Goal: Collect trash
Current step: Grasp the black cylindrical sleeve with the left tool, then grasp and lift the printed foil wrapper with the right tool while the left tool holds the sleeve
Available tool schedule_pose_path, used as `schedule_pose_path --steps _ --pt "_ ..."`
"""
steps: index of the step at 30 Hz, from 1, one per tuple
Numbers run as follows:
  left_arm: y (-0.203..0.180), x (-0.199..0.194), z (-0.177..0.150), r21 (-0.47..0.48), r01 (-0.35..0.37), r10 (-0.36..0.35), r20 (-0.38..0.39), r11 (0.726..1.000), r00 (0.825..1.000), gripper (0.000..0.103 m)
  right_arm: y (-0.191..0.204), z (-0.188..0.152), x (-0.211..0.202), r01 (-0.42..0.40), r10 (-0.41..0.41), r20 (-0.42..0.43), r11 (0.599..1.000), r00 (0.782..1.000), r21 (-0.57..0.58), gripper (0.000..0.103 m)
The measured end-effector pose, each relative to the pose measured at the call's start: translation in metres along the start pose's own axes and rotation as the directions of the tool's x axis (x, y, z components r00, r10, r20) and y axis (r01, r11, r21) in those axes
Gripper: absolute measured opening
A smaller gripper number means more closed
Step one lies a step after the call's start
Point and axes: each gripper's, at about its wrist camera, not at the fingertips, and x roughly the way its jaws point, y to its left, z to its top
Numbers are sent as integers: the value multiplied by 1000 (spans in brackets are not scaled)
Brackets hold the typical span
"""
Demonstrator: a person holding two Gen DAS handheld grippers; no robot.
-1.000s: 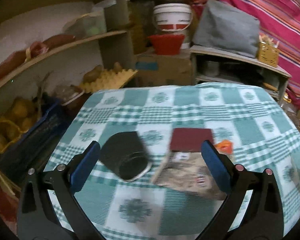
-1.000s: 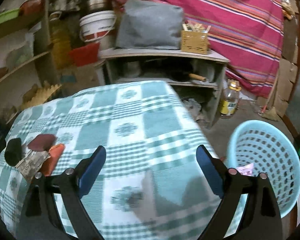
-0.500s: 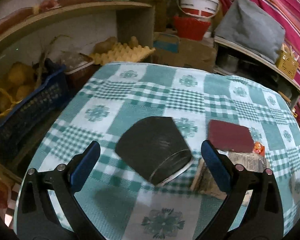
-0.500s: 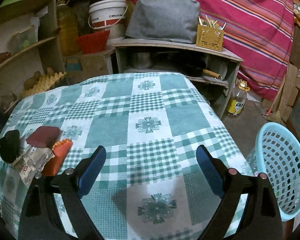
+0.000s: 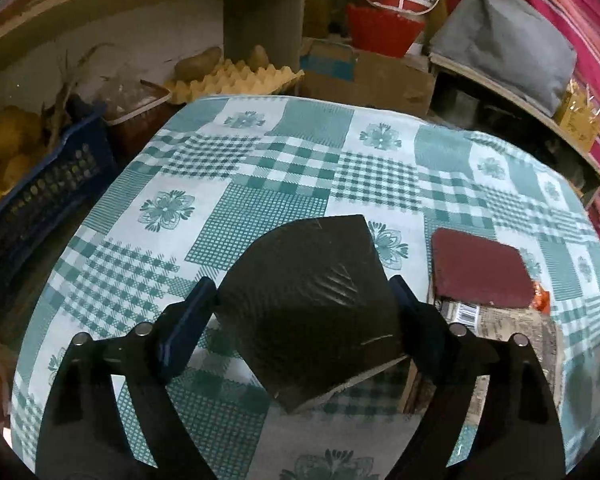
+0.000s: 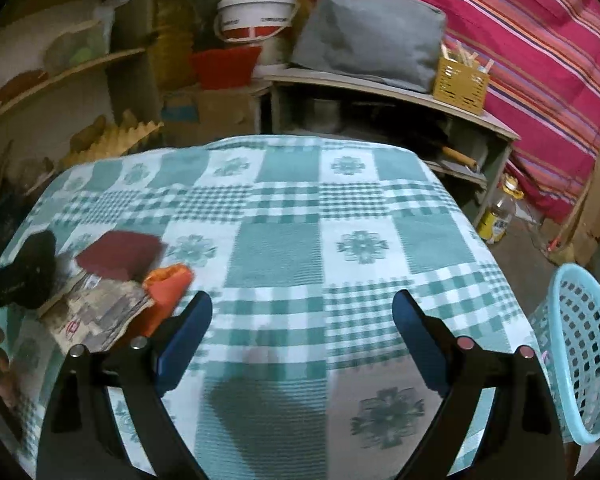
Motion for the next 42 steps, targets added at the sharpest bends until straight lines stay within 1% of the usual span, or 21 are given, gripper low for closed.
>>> schedule_pose_path --steps 1,3,5,6,9,16,20,23,28,32,34,35,37,39,40,42 --pt "1 -3 0 5 7 -7 4 1000 1000 80 6 -1 -1 -5 5 1 1000 1000 -13 90" --pt "2 -7 0 17 11 -11 9 1000 1000 72 15 -2 -3 -15 15 4 999 1000 -34 90" --pt "5 -16 1 20 21 -22 17 1000 1000 70 26 -4 -6 -31 32 6 998 999 -50 90" --pt "8 -21 0 20 27 -28 29 999 999 66 30 -5 -7 -40 40 5 998 999 -53 90" --pt "15 -31 -1 28 28 -29 43 999 999 66 43 -8 -10 -76 76 -2 996 997 -55 90" --pt "40 -46 -5 22 19 -20 52 1000 998 66 72 -16 -14 -142 140 -34 988 990 -61 90" --pt "49 -54 -9 38 4 -6 55 999 998 66 86 -21 -15 -144 141 -46 985 989 -91 90" --pt "53 -57 -10 54 -7 3 59 998 998 66 93 -22 -11 -161 156 -74 985 985 -66 90" --pt "60 -65 -14 65 -13 8 68 998 998 66 99 -26 2 -153 151 -135 988 979 -3 90" --pt "64 -69 -16 73 -17 12 75 997 997 66 106 -30 11 -147 143 -178 989 974 -10 87" --pt "66 -70 -17 79 -16 10 79 997 997 66 109 -31 12 -162 155 -179 987 971 -21 74" --pt "67 -70 -17 81 -18 11 79 997 997 66 111 -30 12 -172 166 -179 985 970 -22 70" --pt "68 -70 -18 82 -21 15 77 996 997 66 115 -30 11 -209 200 -174 977 964 -36 45" --pt "70 -69 -18 80 -22 16 73 997 997 66 119 -29 7 -221 209 -163 974 964 -58 36" --pt "71 -68 -18 79 -22 16 72 997 997 66 119 -29 5 -223 211 -151 973 966 -64 28" --pt "71 -69 -17 76 -21 15 72 997 997 66 115 -27 1 -239 230 -138 970 963 -52 20"
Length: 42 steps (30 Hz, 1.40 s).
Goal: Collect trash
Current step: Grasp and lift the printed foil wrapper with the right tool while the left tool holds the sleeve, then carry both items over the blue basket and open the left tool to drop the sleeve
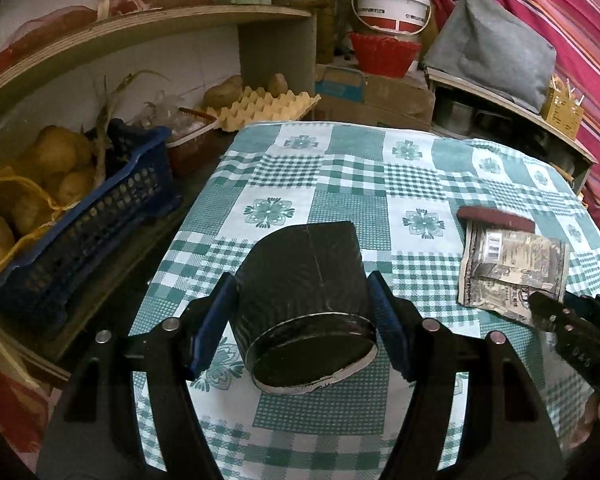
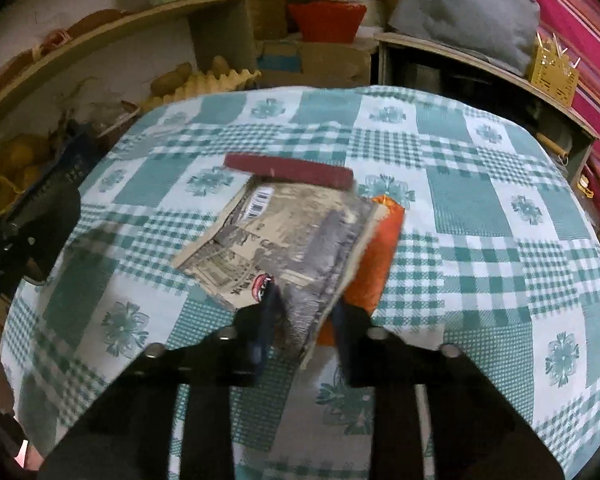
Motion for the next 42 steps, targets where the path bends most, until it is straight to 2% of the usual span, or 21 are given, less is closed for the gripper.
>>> schedule_pose_path --steps 6,11,27,42 --pt "-6 -8 4 -3 10 -10 19 1000 1000 66 -19 8 -28 -64 61 79 997 995 35 4" --pt "-17 -17 8 0 26 -26 40 1000 999 66 -49 12 -51 -139 125 128 985 984 105 3" --pt "-68 -38 22 22 84 -85 87 996 993 66 -155 2 -91 -49 8 177 972 984 228 3" --pt "-160 -51 27 88 173 -181 100 981 978 66 -253 -25 -139 29 -108 215 940 970 341 3"
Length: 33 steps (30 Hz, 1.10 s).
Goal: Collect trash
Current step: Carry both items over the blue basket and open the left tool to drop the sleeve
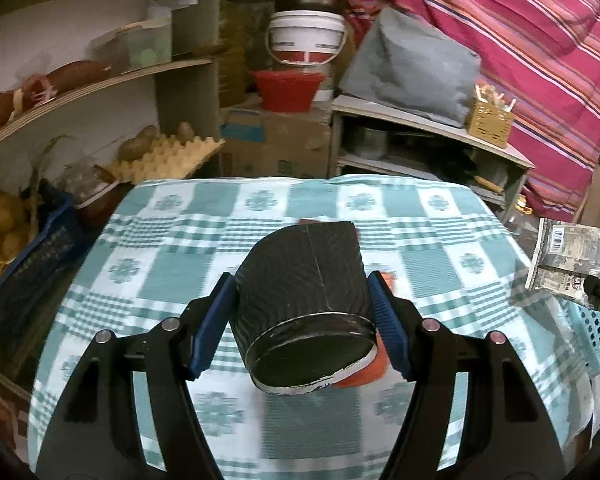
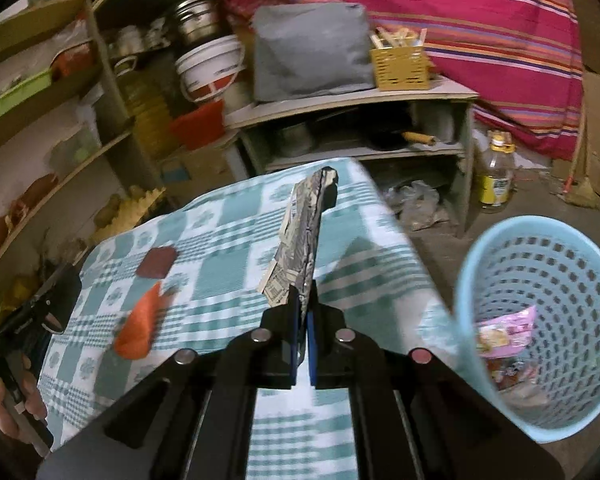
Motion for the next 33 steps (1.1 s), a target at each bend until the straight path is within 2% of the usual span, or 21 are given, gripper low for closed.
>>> schedule_pose_path --steps 15,21,27,33 --pt "-114 7 2 66 134 -134 -8 989 991 66 -114 1 -45 121 -128 49 985 991 125 3" --pt "-170 7 -1 108 212 -212 -13 971 977 66 -148 -2 -63 149 -163 69 974 984 173 3" --pt "-232 11 -10 144 296 -294 -37 944 955 66 -183 -7 -74 190 -209 68 958 975 215 3" --pt "-290 12 -22 224 338 -334 -53 914 941 66 -214 -12 -79 202 -224 58 945 973 256 3"
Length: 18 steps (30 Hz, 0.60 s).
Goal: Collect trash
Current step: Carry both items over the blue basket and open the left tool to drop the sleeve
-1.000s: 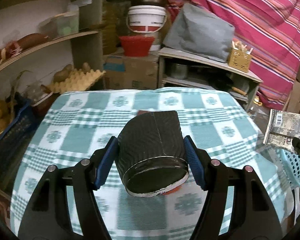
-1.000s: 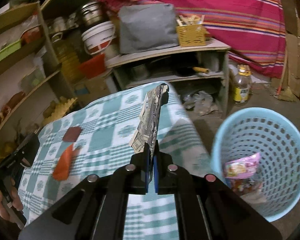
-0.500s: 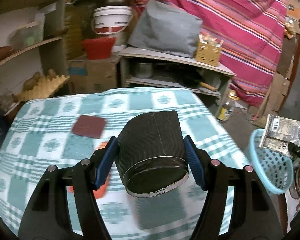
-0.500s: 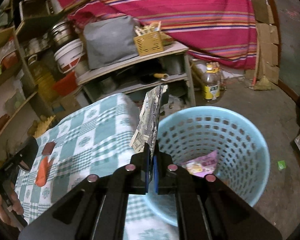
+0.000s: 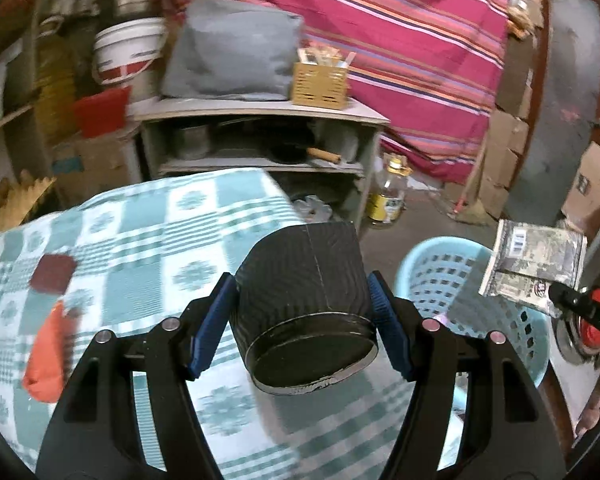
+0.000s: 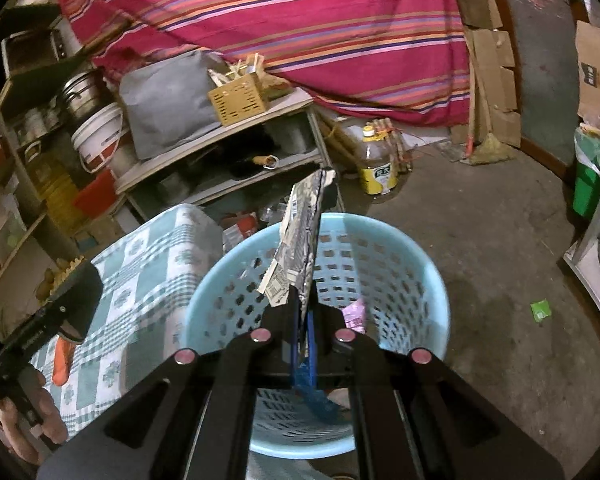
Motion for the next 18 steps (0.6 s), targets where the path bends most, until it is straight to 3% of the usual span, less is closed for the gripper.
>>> schedule_pose_path --steps 5,18 --pt "-39 10 -3 54 41 -41 -5 998 999 66 -14 1 3 8 -8 -3 1000 1000 17 3" --pt "-99 36 0 104 141 -139 -24 985 990 66 -33 3 8 48 -47 -21 998 999 30 3"
